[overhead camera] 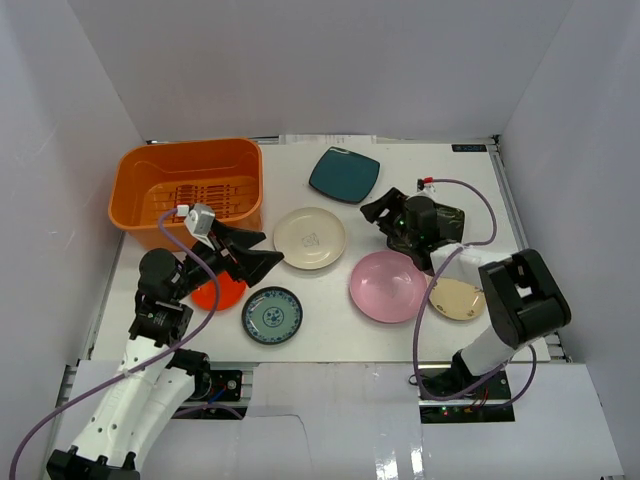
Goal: Place the plates into the plastic bin on the countertop
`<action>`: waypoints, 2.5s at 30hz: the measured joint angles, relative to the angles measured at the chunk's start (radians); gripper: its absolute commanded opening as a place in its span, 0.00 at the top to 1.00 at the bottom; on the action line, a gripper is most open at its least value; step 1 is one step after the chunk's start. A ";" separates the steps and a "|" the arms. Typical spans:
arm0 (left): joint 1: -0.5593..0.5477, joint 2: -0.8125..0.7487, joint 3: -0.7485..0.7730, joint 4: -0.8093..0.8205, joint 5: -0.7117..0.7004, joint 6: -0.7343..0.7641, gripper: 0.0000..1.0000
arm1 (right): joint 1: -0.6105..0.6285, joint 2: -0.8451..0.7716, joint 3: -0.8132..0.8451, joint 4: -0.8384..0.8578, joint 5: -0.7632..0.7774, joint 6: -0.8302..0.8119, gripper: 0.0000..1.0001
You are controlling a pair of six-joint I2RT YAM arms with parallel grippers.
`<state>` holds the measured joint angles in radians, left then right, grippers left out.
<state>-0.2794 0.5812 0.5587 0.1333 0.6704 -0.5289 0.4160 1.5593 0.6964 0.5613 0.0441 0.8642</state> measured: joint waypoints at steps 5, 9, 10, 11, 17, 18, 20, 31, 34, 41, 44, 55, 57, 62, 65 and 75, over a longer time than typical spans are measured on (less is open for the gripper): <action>-0.012 -0.002 0.000 -0.003 -0.002 0.004 0.02 | 0.019 0.153 0.117 0.023 0.096 0.067 0.30; -0.024 -0.002 0.000 -0.012 -0.033 -0.007 0.02 | 0.033 0.280 0.230 0.023 0.150 0.116 0.34; -0.026 -0.002 0.000 -0.016 -0.040 -0.010 0.02 | 0.037 0.307 0.256 0.023 0.163 0.127 0.35; -0.027 -0.002 0.000 -0.019 -0.047 -0.011 0.02 | 0.040 0.334 0.277 0.020 0.175 0.139 0.35; -0.034 0.008 0.001 -0.039 -0.085 -0.014 0.02 | 0.063 0.430 0.322 0.003 0.241 0.222 0.37; -0.034 0.010 0.002 -0.047 -0.090 -0.014 0.02 | 0.064 0.444 0.323 0.001 0.244 0.235 0.37; -0.034 0.014 0.008 -0.057 -0.099 -0.014 0.02 | 0.067 0.474 0.340 0.010 0.246 0.260 0.38; -0.035 0.055 0.016 -0.078 -0.129 -0.013 0.07 | 0.069 0.642 0.510 0.081 0.286 0.403 0.50; -0.035 0.064 0.019 -0.079 -0.133 -0.010 0.07 | 0.066 0.665 0.527 0.093 0.306 0.430 0.66; -0.026 0.070 0.021 -0.079 -0.145 -0.003 0.09 | 0.036 0.702 0.521 0.199 0.293 0.521 0.92; -0.024 0.088 0.025 -0.082 -0.159 0.002 0.12 | 0.029 0.682 0.476 0.246 0.284 0.492 0.92; -0.024 0.246 0.199 -0.191 -0.224 -0.032 0.26 | -0.037 0.322 0.153 0.272 0.082 0.315 0.92; -0.024 0.286 0.240 -0.194 -0.224 -0.051 0.27 | -0.060 0.250 0.098 0.299 0.019 0.312 0.92; -0.024 0.414 0.306 -0.198 -0.218 -0.107 0.28 | -0.108 0.071 -0.044 0.363 -0.137 0.338 0.92; -0.030 0.516 0.341 -0.201 -0.216 -0.127 0.28 | -0.113 0.006 -0.092 0.387 -0.236 0.367 0.92; -0.085 0.768 0.366 -0.130 -0.235 -0.159 0.36 | -0.103 -0.163 -0.211 0.434 -0.477 0.453 0.92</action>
<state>-0.3641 1.3491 0.9249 0.0029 0.4355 -0.6884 0.3126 1.3968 0.4858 0.9955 -0.4328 1.3170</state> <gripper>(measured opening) 0.684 0.108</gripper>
